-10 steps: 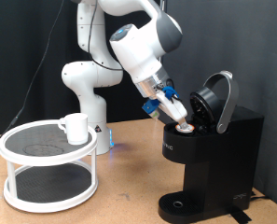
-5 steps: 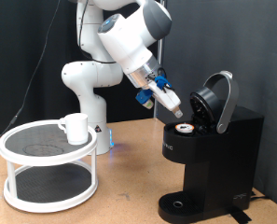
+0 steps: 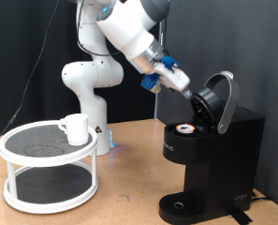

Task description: Make a cup of coffee with the keurig machine

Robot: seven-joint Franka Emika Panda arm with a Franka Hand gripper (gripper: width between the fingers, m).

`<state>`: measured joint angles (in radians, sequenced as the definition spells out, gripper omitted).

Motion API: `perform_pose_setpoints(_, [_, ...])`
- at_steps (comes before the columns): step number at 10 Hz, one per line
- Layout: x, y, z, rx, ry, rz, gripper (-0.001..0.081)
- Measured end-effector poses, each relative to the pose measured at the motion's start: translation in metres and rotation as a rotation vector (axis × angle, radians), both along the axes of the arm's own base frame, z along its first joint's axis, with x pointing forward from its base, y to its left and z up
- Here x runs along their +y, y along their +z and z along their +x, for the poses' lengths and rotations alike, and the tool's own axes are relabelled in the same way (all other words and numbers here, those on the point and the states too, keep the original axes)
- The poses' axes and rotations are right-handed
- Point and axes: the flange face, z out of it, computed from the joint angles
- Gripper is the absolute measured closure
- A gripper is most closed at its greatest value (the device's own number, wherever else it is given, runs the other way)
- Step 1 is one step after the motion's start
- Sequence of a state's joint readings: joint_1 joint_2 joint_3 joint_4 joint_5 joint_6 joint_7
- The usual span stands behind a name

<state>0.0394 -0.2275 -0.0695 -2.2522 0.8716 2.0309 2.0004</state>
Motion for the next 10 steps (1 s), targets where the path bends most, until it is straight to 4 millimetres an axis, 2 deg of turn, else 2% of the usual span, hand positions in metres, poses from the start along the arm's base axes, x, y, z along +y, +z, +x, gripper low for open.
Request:
perform_pose_setpoints(3, [0.001, 0.034, 0.002, -0.017, -0.008, 0.028, 0.0072])
perform_pose_setpoints(7, [0.000, 0.037, 0.004, -0.005, -0.019, 0.042, 0.0072])
perform_pose_setpoints(10, [0.013, 0.053, 0.005, -0.012, -0.015, 0.195, 0.0072])
